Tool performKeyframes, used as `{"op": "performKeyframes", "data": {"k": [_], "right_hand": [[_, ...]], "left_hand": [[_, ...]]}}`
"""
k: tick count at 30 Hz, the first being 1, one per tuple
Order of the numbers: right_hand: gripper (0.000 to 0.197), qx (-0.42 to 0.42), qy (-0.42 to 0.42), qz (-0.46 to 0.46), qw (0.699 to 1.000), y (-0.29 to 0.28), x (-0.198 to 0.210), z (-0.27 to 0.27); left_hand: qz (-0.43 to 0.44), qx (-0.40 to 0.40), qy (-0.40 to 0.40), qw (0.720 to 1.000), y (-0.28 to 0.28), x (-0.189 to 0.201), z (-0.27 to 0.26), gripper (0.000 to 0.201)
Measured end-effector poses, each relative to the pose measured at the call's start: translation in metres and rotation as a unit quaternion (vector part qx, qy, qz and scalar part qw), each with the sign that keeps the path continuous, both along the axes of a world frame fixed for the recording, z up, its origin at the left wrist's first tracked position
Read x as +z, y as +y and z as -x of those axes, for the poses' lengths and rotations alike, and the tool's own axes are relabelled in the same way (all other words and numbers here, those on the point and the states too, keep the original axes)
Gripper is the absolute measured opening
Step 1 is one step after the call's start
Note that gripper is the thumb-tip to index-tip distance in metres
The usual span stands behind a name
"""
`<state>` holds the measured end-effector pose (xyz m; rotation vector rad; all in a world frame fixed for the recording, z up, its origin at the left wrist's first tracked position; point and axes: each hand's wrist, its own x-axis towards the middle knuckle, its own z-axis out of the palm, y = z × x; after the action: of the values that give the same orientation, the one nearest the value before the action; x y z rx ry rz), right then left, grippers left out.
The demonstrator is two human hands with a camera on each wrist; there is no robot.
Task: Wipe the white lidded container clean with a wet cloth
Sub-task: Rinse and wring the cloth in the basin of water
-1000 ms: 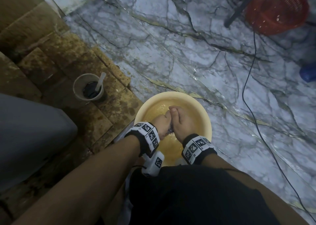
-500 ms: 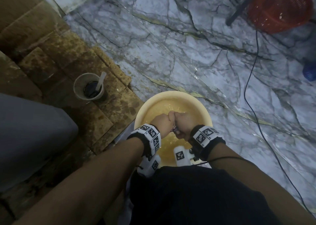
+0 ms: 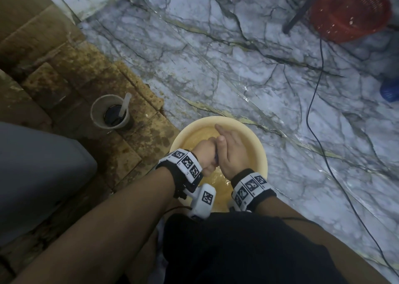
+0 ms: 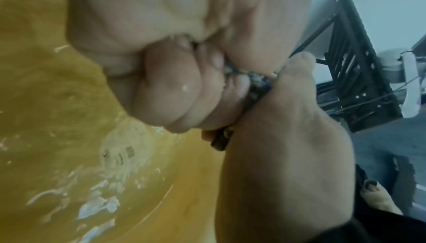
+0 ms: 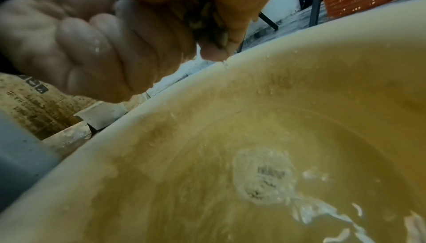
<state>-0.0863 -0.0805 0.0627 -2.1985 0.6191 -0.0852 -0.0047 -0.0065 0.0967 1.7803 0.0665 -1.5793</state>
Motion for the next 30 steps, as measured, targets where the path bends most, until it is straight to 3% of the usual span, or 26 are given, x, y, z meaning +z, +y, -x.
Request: {"op": "performKeyframes", "data": {"k": [4, 6, 12, 16, 22, 27, 30], "right_hand": [[0.050, -0.033, 0.037, -0.030, 0.998, -0.003, 0.007, -0.010], [0.043, -0.049, 0.051, -0.042, 0.997, -0.006, 0.012, -0.016], [0.043, -0.047, 0.113, -0.073, 0.990, -0.011, 0.009, -0.020], [0.050, -0.061, 0.149, -0.142, 0.977, -0.012, 0.006, -0.019], [0.031, -0.036, 0.242, -0.140, 0.960, -0.014, -0.006, -0.017], [0.051, -0.161, 0.241, -0.346, 0.892, -0.011, 0.011, -0.019], [0.048, -0.169, 0.263, -0.414, 0.855, -0.013, 0.018, -0.019]], "left_hand": [[0.000, -0.066, -0.077, 0.995, 0.001, 0.001, 0.000, 0.037], [0.000, -0.084, -0.121, 0.989, 0.000, 0.001, -0.001, 0.023], [-0.019, -0.130, -0.215, 0.968, -0.002, -0.011, 0.001, 0.015], [0.008, -0.116, -0.236, 0.965, 0.001, -0.014, 0.001, 0.033], [0.020, -0.135, -0.292, 0.947, 0.006, -0.029, 0.000, 0.062], [0.028, -0.167, -0.350, 0.921, 0.005, -0.030, -0.002, 0.061], [0.032, -0.184, -0.381, 0.905, 0.005, -0.029, -0.002, 0.059]]}}
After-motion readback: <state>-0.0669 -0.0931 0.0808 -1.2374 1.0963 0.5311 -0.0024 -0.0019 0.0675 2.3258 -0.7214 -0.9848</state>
